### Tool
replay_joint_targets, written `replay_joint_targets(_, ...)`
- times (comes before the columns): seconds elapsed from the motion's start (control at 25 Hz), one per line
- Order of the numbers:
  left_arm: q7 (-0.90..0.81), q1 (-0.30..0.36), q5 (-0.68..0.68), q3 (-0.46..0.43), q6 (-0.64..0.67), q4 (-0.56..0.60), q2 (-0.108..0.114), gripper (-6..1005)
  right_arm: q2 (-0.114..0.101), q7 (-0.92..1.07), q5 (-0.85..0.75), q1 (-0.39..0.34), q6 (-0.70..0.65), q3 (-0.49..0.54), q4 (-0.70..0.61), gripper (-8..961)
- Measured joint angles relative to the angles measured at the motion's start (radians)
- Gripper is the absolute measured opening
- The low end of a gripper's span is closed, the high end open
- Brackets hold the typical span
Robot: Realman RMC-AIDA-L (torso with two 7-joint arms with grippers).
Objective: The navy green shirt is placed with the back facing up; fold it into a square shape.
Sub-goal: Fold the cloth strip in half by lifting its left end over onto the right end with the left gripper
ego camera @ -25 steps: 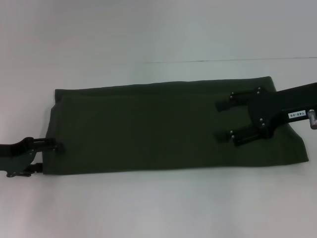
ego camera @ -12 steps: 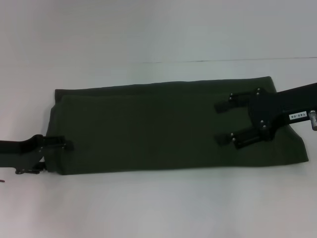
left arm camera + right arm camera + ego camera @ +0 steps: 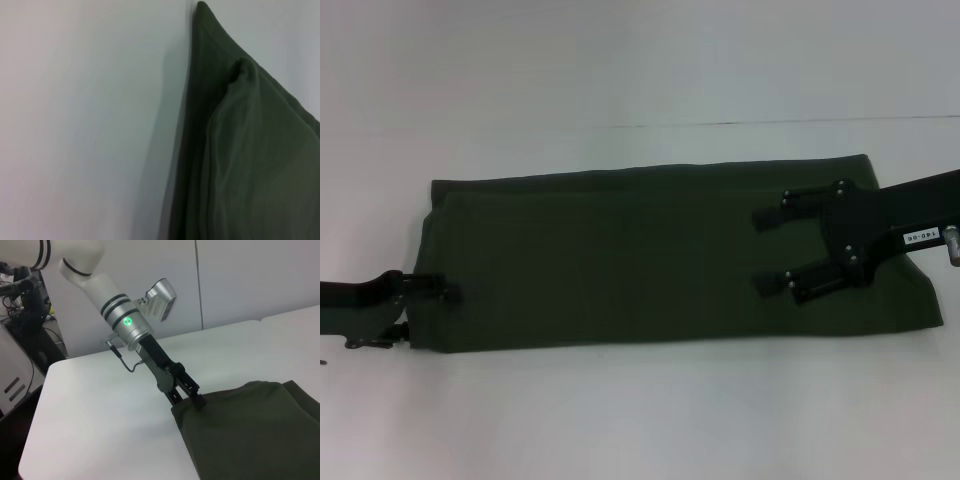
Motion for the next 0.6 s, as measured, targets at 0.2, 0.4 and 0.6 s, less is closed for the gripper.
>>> replay_joint_targets(0.2,-0.012,-0.011,-0.002,0.031,-0.006,-0.001,-0.002,885,0.0,0.0,0.0,0.001,0.0,0.0,-0.001,928)
replay_joint_targets(0.4,-0.013,-0.013,-0.007,0.039,0.032,-0.003,-0.005,886,0.0,0.0,0.0,0.002,-0.006,0.0,-0.003,927)
replay_joint_targets(0.6,-0.014,-0.014,-0.008,0.032,0.035,-0.003,-0.002,886,0.001,0.0,0.0,0.002,-0.014,-0.001,-0.003,927)
